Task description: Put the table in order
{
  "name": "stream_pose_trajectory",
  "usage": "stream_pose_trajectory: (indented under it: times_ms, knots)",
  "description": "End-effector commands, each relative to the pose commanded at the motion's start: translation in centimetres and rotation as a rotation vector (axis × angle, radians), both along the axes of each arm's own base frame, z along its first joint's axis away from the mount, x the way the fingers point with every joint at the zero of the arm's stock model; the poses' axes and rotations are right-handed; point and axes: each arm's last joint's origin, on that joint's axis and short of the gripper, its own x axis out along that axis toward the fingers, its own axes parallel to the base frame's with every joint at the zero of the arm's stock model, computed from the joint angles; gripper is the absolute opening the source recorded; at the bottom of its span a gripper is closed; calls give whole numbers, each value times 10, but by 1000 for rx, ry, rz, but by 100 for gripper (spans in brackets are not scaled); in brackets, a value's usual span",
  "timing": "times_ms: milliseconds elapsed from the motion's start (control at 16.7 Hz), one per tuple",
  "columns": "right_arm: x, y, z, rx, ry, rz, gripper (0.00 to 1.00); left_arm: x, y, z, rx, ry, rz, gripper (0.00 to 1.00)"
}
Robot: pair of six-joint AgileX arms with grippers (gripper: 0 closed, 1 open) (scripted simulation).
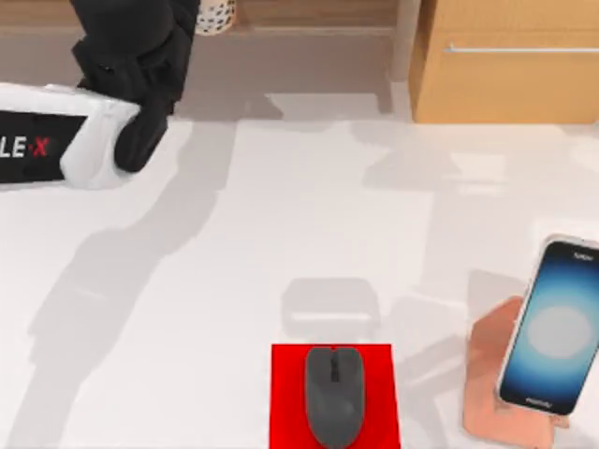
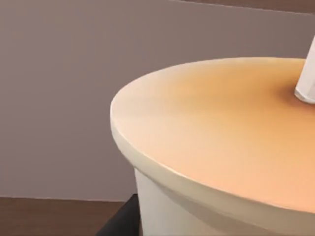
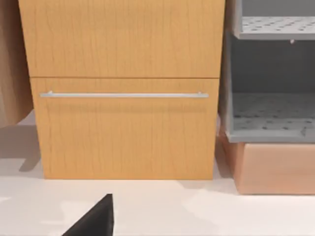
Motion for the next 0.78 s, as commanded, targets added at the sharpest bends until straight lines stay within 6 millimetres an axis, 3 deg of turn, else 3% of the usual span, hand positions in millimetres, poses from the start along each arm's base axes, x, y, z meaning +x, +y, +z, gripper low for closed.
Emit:
stream_pose_trajectory:
  times_ms: [300,540,780]
  knots:
    - [0,0,0,0,0,0,100,41,40,14,61,91,76,0]
    - [0,0,0,0,0,0,100,59,47,13,89,139,76,0]
    - [0,0,0,0,0,0,100,60,47,13,93,143,73,0]
